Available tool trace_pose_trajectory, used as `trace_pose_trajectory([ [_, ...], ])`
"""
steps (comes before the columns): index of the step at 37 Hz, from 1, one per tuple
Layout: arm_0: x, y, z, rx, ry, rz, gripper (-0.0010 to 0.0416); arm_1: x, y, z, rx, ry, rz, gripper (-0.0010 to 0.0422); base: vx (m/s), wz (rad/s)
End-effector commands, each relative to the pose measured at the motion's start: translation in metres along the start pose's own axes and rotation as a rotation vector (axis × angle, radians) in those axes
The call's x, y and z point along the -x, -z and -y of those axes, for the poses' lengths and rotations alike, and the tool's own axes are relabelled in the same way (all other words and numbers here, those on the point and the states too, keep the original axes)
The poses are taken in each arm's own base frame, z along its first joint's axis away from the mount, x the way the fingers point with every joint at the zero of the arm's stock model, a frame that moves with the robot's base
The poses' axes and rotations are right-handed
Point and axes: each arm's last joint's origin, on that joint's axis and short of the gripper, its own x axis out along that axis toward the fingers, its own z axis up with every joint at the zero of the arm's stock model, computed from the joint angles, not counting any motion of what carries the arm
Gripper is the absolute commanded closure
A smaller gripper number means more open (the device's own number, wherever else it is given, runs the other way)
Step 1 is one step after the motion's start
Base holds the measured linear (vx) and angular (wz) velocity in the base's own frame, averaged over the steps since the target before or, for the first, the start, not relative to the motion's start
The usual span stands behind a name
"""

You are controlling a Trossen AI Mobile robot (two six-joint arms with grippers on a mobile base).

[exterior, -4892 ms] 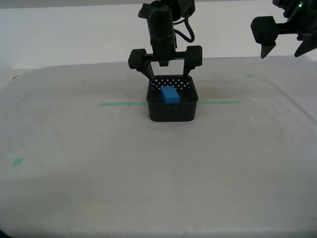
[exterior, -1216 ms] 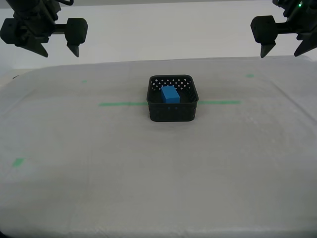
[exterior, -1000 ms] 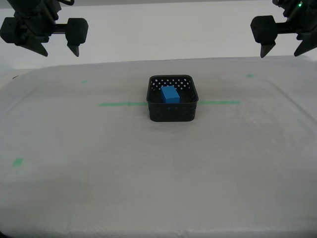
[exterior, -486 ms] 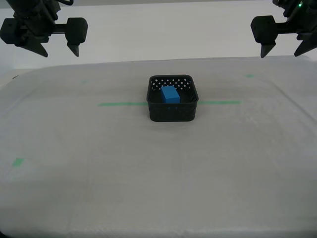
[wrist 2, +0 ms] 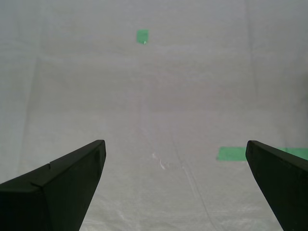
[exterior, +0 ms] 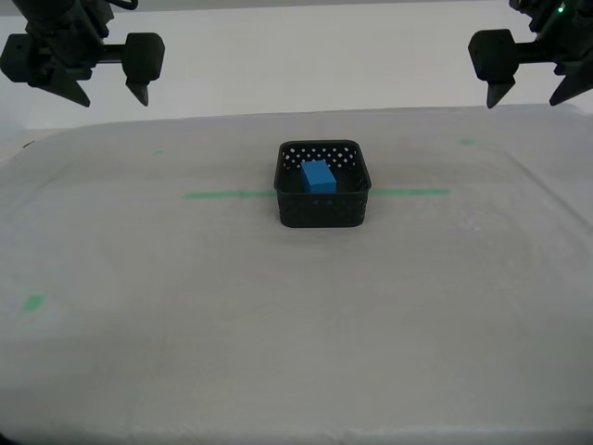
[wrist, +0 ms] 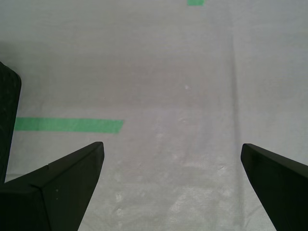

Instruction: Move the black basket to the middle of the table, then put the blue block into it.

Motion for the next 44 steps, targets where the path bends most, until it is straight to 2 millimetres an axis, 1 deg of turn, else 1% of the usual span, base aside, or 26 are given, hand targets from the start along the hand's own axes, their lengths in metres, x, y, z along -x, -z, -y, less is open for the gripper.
trace_pose_trajectory([
  [1, 0.0001, -0.0003, -0.0001, 0.000, 0.001, 0.003, 0.0007, 0.0002, -0.0002, 0.0002, -0.001, 0.002, 0.001, 0.0012, 0.000, 0.000],
  [44, 0.0001, -0.0003, -0.0001, 0.000, 0.001, 0.002, 0.0007, 0.0002, -0.0004, 0.0001, 0.000, 0.002, 0.004, 0.0012, 0.000, 0.000],
])
